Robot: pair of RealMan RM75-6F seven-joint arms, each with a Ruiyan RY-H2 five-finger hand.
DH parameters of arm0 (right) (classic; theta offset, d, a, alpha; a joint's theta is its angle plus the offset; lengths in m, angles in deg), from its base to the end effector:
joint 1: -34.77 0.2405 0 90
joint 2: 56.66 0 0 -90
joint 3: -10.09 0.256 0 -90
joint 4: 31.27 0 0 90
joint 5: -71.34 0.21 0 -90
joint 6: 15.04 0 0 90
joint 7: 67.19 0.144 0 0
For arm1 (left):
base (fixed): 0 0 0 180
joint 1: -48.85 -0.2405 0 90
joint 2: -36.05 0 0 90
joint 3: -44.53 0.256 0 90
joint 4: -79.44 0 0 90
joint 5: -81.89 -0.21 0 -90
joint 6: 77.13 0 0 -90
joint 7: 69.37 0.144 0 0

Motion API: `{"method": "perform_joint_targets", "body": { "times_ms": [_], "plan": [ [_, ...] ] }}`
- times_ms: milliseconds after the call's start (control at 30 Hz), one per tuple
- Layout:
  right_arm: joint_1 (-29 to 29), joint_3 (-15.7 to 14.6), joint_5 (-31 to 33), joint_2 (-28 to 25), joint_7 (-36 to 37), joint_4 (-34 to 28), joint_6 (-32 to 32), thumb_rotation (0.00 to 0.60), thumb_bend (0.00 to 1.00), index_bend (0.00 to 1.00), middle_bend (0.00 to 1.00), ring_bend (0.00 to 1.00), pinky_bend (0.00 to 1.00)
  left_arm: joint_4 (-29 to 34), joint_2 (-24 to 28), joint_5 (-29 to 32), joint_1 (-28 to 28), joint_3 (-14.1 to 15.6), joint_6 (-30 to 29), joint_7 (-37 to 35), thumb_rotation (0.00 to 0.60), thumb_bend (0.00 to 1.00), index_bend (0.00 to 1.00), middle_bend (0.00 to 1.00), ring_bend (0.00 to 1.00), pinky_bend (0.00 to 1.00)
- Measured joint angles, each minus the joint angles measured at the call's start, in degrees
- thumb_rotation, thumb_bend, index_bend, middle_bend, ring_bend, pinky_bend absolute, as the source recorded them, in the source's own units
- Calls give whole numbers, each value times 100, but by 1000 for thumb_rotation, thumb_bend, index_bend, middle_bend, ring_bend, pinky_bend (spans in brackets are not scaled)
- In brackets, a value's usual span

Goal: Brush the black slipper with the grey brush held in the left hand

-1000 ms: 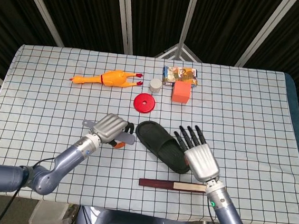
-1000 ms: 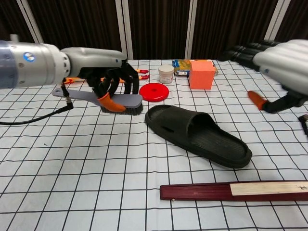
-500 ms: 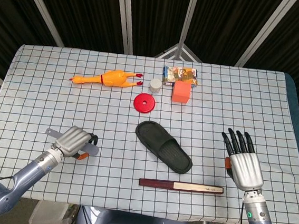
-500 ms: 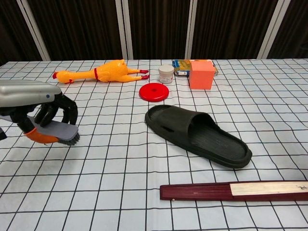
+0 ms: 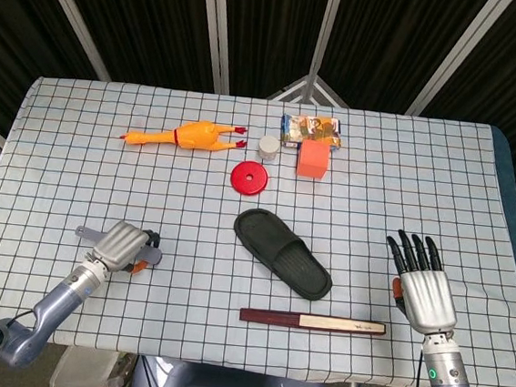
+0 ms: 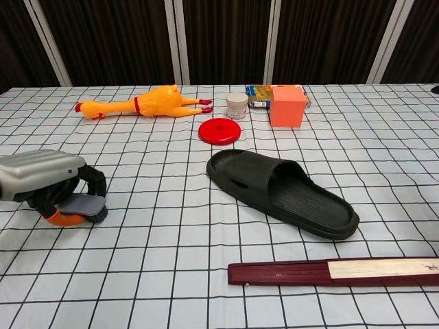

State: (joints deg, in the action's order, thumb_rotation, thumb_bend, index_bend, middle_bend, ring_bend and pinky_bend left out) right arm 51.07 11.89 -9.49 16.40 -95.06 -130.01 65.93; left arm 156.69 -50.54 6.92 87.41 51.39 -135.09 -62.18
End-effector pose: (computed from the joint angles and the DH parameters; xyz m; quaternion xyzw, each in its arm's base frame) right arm -0.2457 -0.2257 0.0924 0.6792 -0.3007 0.3386 0.5775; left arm -0.2338 0.2945 -0.0227 -0.7986 -0.3654 -0.2907 0.3797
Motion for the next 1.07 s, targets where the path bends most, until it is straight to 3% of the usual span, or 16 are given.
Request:
{"method": "perform_joint_targets", "body": {
  "times_ms": [167,300,533,633,767,900,1067],
  "plan": [
    [-6,23,125,-11,18,-2,-131,600,631,0,0,0,38,-132,-38,-327,-84,-22,-57,-347,600,192,207,282,286,475],
    [-12,68,209,-18,4,-11,-187,600,631,0,0,0,37,-75,92,-498,-126,-49,-123,-626,600,74,77,196,227,426],
    [-66,82,211,-63,1,-94,-158,600,631,0,0,0,36,268,463,-1010,-270,-88,-707,-1259,600,16,2,14,63,292],
    [-86,77,155,-96,35,-161,-138,600,630,0,0,0,27,426,713,-1366,-382,-88,-1197,-1567,600,2,0,0,4,190],
    [-159,55,8,-142,83,-232,19,600,630,0,0,0,3,575,1113,-1660,-672,-30,-1858,-1738,600,0,0,0,0,24],
    [-439,7,-73,-271,315,-417,439,600,605,0,0,0,0,979,1599,-1596,-1157,51,-2246,-1553,600,0,0,0,0,0],
    [-1021,-215,-185,-501,954,-563,1036,600,588,0,0,0,0,1427,1756,-1532,-1750,129,-3003,-1144,600,0,0,0,0,0]
  ]
}}
